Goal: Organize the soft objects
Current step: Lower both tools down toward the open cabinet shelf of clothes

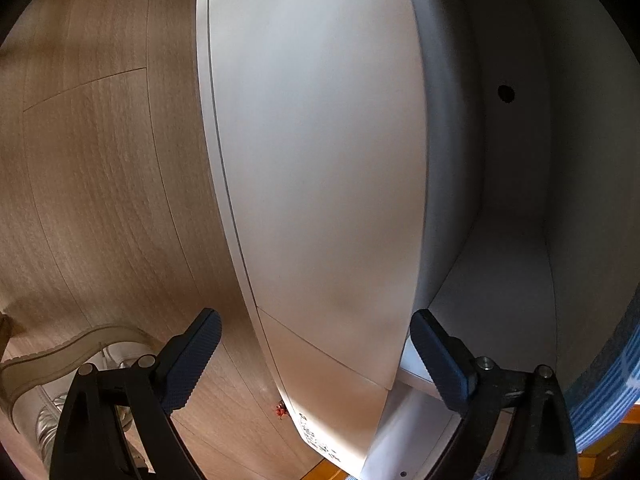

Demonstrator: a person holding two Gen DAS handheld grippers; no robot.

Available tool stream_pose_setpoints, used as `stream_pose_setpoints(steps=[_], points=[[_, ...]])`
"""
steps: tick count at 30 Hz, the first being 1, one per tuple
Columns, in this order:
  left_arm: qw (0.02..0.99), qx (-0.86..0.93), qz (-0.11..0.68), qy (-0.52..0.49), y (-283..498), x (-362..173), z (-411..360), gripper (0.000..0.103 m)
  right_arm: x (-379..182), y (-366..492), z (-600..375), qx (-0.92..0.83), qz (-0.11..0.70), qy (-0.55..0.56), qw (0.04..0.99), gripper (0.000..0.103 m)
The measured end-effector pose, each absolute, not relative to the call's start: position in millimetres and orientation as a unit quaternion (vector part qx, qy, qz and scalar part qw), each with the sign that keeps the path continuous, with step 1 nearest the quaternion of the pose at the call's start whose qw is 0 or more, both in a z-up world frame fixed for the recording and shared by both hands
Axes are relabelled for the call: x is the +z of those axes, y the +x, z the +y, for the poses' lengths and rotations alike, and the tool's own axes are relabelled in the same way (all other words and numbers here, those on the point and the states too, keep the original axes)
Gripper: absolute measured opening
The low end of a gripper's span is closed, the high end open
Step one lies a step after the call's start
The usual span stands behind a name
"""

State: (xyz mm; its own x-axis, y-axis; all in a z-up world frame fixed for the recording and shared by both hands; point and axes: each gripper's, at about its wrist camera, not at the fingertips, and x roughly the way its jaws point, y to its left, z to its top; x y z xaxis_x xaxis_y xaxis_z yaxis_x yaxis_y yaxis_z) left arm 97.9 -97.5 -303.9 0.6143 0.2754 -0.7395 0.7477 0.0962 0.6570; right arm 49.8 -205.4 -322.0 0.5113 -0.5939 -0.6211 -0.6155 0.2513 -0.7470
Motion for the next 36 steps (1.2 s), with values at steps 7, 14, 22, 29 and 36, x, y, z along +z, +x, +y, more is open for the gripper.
stream_pose_setpoints(steps=[7,14,22,29,36], points=[[0.615,-0.178,0.405,0.653,100,-321,-88,0.103,-320,58,-206,0.009,0.508,-0.599,0.619,0.097],[0.607,-0.179,0.399,0.664,96,-326,-88,0.103,-328,53,-205,0.011,0.499,-0.625,0.600,0.097],[0.590,-0.186,0.402,0.675,81,-326,-83,0.103,-330,38,-201,0.015,0.495,-0.643,0.584,0.098],[0.583,-0.191,0.409,0.676,62,-326,-81,0.103,-321,17,-193,0.022,0.505,-0.640,0.578,0.098],[0.573,-0.195,0.411,0.681,38,-323,-79,0.103,-316,-4,-185,0.032,0.515,-0.641,0.568,0.098]])
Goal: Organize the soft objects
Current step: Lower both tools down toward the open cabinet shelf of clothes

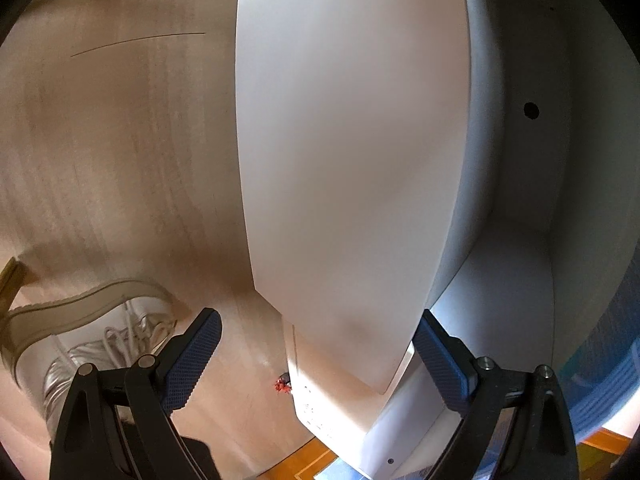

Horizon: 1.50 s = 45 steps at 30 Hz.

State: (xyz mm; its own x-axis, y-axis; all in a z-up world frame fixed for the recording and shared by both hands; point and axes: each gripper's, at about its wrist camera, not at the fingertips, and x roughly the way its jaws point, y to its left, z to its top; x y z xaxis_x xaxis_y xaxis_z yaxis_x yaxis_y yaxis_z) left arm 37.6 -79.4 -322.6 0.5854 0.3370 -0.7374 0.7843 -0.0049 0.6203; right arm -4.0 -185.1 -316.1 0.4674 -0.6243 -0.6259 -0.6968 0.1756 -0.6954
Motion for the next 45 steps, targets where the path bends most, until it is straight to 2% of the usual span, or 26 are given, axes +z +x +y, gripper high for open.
stream_pose_setpoints(steps=[15,23,45], points=[[0.555,-0.218,0.467,0.653,-17,-308,-76,0.103,-311,-65,-169,0.072,0.564,-0.612,0.549,0.100],[0.570,-0.251,0.539,0.568,-27,-288,-77,0.103,-300,-83,-160,0.104,0.614,-0.543,0.563,0.100],[0.530,-0.323,0.616,0.485,-59,-275,-79,0.103,-284,-95,-159,0.145,0.713,-0.414,0.547,0.098]])
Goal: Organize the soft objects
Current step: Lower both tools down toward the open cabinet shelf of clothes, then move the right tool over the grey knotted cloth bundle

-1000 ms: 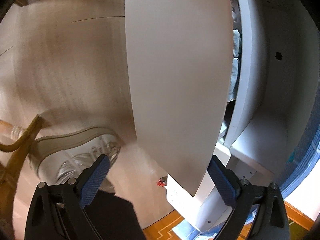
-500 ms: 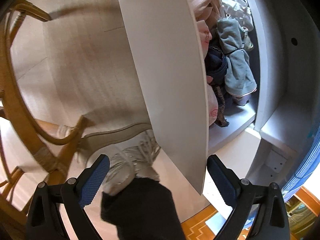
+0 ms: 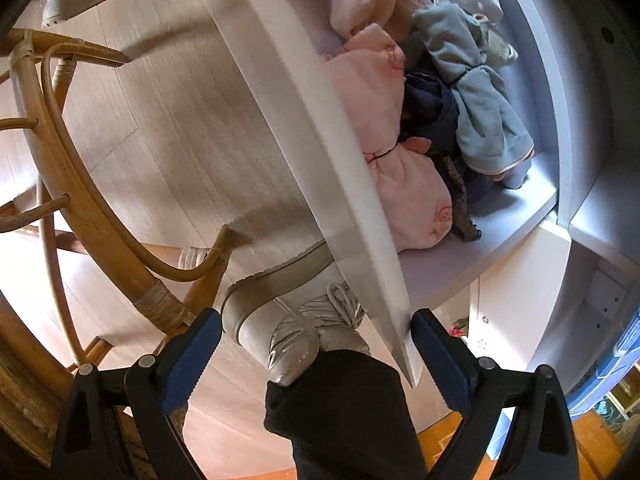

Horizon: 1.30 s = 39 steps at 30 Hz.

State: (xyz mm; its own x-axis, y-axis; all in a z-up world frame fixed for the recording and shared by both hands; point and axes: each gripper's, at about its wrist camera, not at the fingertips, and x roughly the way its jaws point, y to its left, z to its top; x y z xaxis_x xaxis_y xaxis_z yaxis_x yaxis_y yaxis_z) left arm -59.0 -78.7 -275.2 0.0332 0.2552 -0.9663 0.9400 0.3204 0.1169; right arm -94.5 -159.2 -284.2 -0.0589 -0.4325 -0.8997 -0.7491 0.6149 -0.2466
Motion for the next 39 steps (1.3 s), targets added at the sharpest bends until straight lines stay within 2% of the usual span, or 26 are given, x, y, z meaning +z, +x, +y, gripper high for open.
stream_pose_setpoints(steps=[2,4,9,18,26,29,30,31,34,39], points=[[0.535,-0.325,0.616,0.478,-56,-272,-76,0.103,-279,-89,-160,0.154,0.714,-0.390,0.560,0.098],[0.544,-0.330,0.620,0.458,-49,-267,-78,0.103,-268,-78,-167,0.141,0.720,-0.348,0.583,0.092],[0.560,-0.327,0.634,0.420,-29,-264,-84,0.103,-257,-63,-174,0.142,0.706,-0.284,0.633,0.092],[0.586,-0.328,0.662,0.331,-9,-252,-73,0.103,-269,-59,-185,0.158,0.736,-0.207,0.625,0.095],[0.554,-0.336,0.671,0.361,-15,-250,-74,0.103,-278,-76,-174,0.163,0.754,-0.221,0.596,0.098],[0.563,-0.332,0.694,0.302,3,-241,-72,0.102,-270,-63,-187,0.164,0.762,-0.160,0.606,0.097],[0.576,-0.327,0.692,0.287,9,-233,-72,0.103,-265,-58,-194,0.164,0.762,-0.125,0.614,0.093],[0.601,-0.316,0.683,0.269,23,-223,-71,0.103,-256,-51,-202,0.164,0.754,-0.092,0.629,0.089],[0.655,-0.278,0.658,0.246,50,-202,-70,0.103,-222,-32,-213,0.161,0.706,-0.076,0.685,0.089],[0.711,-0.213,0.625,0.241,82,-191,-74,0.103,-186,-16,-210,0.137,0.621,-0.162,0.754,0.089]])
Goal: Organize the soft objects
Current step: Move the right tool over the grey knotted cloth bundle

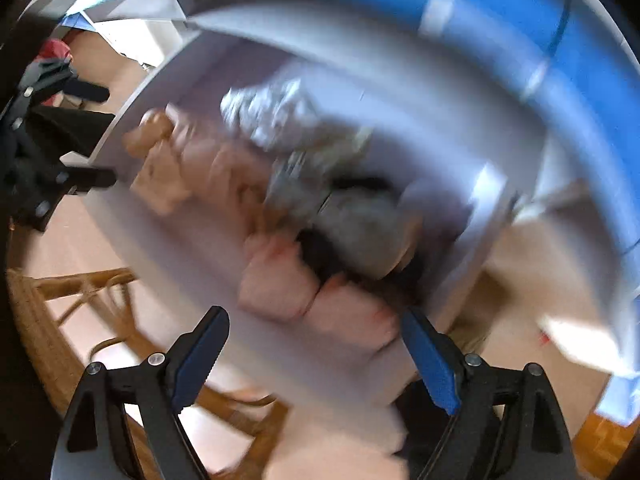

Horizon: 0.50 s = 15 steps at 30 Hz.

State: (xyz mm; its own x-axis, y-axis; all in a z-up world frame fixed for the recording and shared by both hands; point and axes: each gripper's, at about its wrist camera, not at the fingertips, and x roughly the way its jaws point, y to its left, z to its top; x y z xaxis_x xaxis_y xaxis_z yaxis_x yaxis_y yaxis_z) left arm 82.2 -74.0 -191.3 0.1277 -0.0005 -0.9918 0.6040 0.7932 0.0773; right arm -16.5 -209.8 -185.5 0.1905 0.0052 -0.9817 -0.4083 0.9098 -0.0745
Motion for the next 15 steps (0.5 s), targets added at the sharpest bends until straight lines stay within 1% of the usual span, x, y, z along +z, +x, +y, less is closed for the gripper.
stream_pose_setpoints(steps=[3,5,7,9,12,15], points=[[0.720,-0.199,0.620,0.239,85,-195,-78,0.103,-193,-18,-203,0.129,0.592,-0.249,0.756,0.088],[0.727,-0.184,0.620,0.229,85,-197,-81,0.103,-200,-10,-201,0.125,0.592,-0.290,0.742,0.086],[0.726,-0.164,0.631,0.218,83,-206,-82,0.103,-209,-9,-200,0.129,0.594,-0.315,0.729,0.074],[0.720,-0.156,0.642,0.214,79,-216,-85,0.103,-221,-9,-194,0.135,0.599,-0.333,0.716,0.067],[0.716,-0.146,0.649,0.213,74,-224,-85,0.103,-235,-5,-184,0.141,0.599,-0.353,0.705,0.066],[0.719,-0.135,0.650,0.206,69,-232,-88,0.103,-240,3,-177,0.145,0.595,-0.345,0.711,0.066]])
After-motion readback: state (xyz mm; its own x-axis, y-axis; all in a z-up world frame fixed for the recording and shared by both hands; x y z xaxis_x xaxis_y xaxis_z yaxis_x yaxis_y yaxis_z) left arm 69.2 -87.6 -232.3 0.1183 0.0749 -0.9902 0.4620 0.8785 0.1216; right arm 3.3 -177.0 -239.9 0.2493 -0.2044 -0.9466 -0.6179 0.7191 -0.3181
